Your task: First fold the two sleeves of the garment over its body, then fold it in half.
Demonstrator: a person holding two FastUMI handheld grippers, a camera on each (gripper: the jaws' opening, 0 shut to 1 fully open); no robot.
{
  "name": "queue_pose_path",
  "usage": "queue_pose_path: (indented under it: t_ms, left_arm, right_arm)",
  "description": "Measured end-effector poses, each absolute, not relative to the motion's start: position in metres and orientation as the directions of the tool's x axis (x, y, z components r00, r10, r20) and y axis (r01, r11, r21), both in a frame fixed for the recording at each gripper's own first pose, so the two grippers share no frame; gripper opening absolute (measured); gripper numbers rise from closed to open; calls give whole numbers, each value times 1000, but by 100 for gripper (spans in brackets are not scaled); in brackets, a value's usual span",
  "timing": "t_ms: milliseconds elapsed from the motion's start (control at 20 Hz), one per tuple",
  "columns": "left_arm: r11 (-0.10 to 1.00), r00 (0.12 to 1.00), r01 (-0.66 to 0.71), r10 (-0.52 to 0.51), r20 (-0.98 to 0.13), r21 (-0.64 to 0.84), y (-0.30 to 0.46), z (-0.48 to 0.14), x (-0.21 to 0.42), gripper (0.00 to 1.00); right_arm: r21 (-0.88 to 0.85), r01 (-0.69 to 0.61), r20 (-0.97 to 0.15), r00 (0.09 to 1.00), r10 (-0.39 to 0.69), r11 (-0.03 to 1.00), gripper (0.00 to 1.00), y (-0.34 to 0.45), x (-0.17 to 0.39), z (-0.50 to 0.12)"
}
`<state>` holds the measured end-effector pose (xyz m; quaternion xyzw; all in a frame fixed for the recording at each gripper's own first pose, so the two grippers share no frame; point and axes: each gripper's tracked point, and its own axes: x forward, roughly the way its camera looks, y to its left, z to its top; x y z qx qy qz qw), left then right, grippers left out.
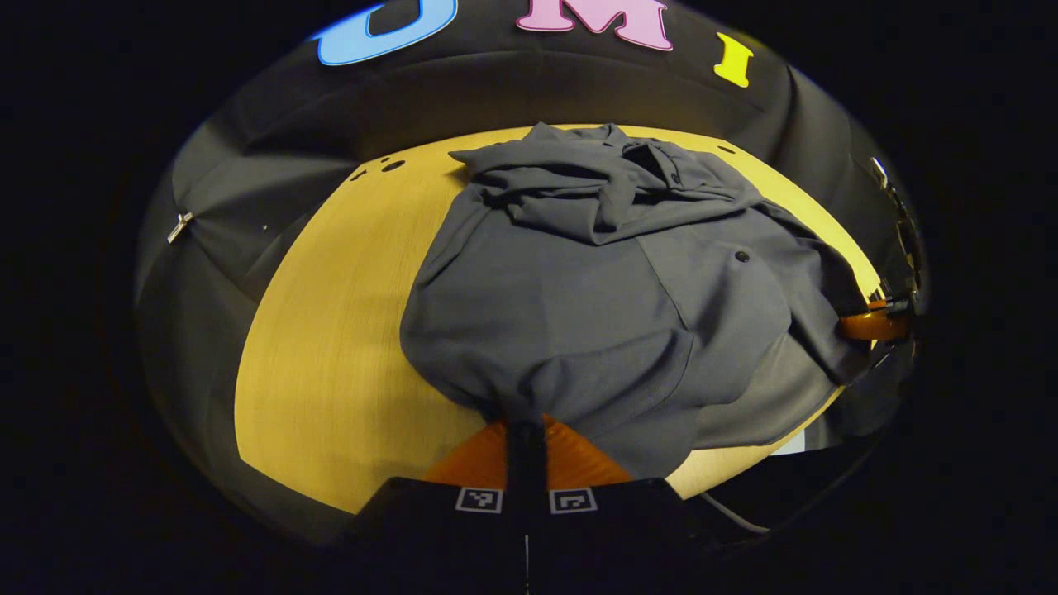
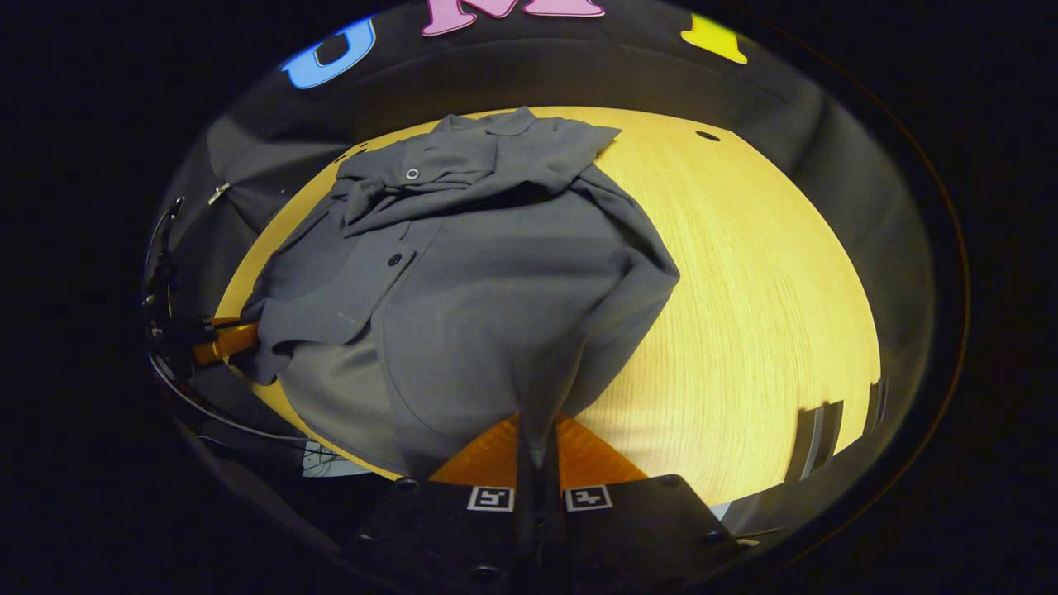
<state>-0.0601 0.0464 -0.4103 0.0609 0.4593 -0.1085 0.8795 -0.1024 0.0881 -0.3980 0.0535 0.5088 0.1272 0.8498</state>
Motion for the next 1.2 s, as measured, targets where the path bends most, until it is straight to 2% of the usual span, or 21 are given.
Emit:
queue_pose_path:
  t_ms: [300,600,750,800,900,1200]
  left_arm:
    - [971,620,236,-189,-762,-49,43,-354,-48,6]
    - [972,709,222,-216,-671,-79,37,-291,4,6]
    - [969,747,224,-238,-621,-101,28,-262,35,6]
    - [969,758,221,-240,-607,-107,27,-255,46,2]
    - [971,777,215,-237,-583,-108,25,-241,67,6]
    - [970,823,222,-239,-515,-96,18,-206,132,6]
  right_arm:
    - [260,-172,-779,544,312,950,8,82,-89,-337]
    - [305,-141,-658,684,315,942,8,69,-21,-276]
    - [296,-159,-614,723,315,942,8,69,8,-257]
    - [295,-162,-600,736,314,942,8,68,17,-250]
    - [296,-160,-574,758,309,942,7,70,37,-243]
    - [289,-162,-495,818,292,944,8,64,109,-211]
